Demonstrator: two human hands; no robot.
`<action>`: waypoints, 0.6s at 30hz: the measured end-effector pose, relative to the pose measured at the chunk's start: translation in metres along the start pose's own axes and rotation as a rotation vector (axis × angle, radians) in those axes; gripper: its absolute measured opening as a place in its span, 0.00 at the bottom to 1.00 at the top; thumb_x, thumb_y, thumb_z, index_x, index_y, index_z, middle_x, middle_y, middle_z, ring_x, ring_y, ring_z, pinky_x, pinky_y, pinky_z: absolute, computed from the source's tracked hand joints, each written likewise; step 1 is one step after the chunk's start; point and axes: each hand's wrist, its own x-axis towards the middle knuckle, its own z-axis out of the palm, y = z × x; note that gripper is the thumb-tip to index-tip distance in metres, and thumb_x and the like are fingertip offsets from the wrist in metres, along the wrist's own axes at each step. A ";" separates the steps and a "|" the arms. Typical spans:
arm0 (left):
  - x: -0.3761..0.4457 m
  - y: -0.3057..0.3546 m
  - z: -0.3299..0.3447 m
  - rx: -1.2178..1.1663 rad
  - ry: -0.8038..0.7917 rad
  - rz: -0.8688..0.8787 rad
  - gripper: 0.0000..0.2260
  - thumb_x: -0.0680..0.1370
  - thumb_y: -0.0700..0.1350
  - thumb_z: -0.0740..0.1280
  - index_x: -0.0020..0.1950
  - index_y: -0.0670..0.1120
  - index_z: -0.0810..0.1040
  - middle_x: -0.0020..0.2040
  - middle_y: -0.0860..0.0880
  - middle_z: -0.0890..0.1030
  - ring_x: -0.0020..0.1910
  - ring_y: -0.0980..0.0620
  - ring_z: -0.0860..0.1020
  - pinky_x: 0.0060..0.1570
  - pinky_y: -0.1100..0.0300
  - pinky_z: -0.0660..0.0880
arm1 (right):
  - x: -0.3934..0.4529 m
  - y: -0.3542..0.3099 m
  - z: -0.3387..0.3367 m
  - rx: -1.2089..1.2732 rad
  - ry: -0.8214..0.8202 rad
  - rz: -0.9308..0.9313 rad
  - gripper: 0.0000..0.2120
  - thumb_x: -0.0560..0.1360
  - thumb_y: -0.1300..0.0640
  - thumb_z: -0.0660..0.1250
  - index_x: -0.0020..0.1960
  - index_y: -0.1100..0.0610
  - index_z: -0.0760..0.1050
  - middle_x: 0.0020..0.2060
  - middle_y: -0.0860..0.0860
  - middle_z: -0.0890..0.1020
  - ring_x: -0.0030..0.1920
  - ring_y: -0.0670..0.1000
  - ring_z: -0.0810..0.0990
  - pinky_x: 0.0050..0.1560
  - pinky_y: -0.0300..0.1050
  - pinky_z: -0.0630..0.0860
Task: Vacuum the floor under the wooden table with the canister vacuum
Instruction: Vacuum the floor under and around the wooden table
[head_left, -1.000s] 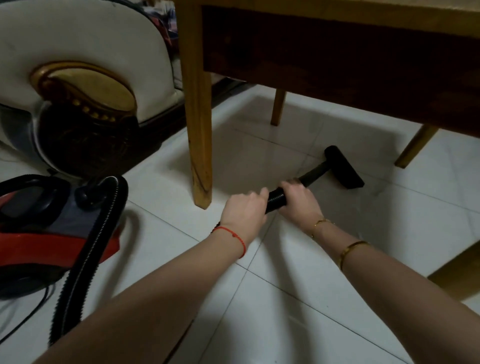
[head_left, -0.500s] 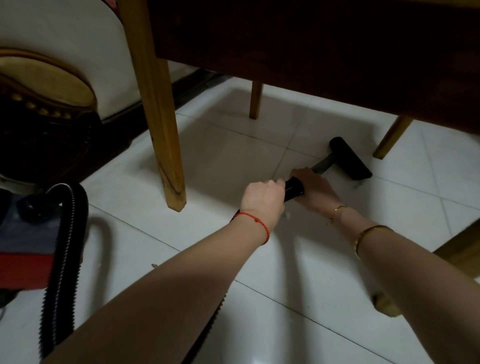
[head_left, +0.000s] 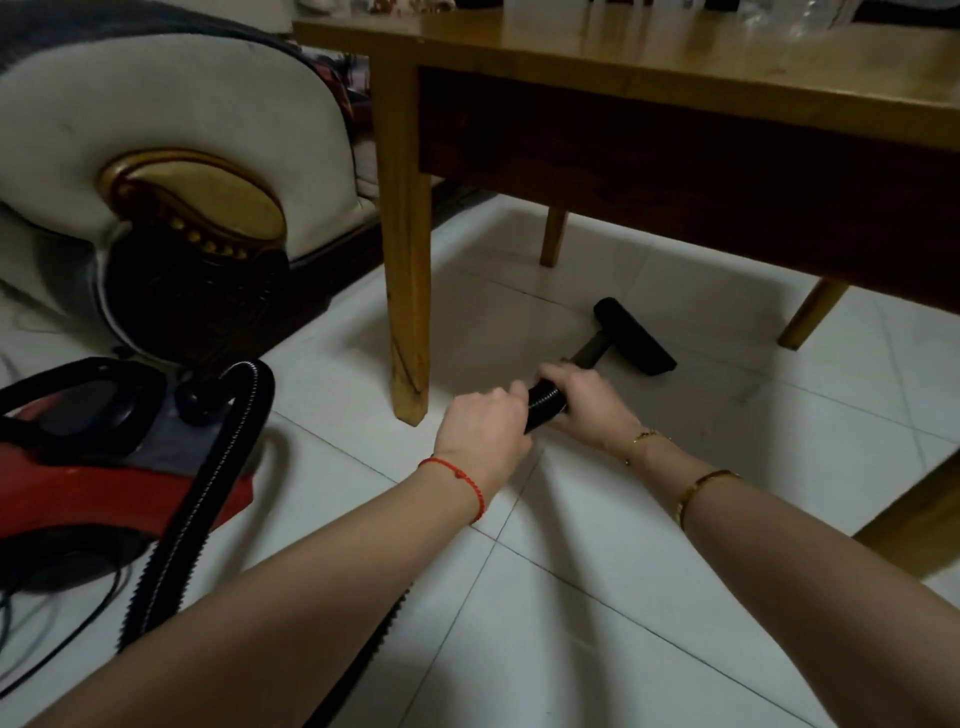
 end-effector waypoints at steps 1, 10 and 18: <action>-0.009 -0.006 -0.004 0.006 0.004 -0.007 0.12 0.79 0.49 0.62 0.59 0.45 0.68 0.52 0.46 0.80 0.48 0.44 0.81 0.37 0.57 0.66 | 0.000 -0.010 0.002 0.007 -0.001 -0.020 0.09 0.70 0.59 0.71 0.45 0.55 0.71 0.43 0.51 0.75 0.44 0.51 0.73 0.43 0.40 0.64; -0.078 -0.051 -0.030 0.042 -0.009 -0.060 0.12 0.80 0.51 0.60 0.59 0.45 0.69 0.49 0.47 0.80 0.46 0.45 0.81 0.37 0.57 0.67 | -0.003 -0.086 0.021 0.071 -0.048 -0.189 0.09 0.71 0.55 0.71 0.43 0.52 0.70 0.40 0.47 0.74 0.44 0.48 0.71 0.46 0.41 0.68; -0.099 -0.078 -0.027 0.067 -0.047 -0.116 0.13 0.79 0.51 0.60 0.59 0.45 0.69 0.51 0.46 0.80 0.48 0.44 0.81 0.38 0.57 0.66 | 0.012 -0.113 0.042 0.059 -0.064 -0.307 0.09 0.72 0.53 0.70 0.47 0.54 0.73 0.42 0.49 0.77 0.45 0.48 0.71 0.43 0.38 0.65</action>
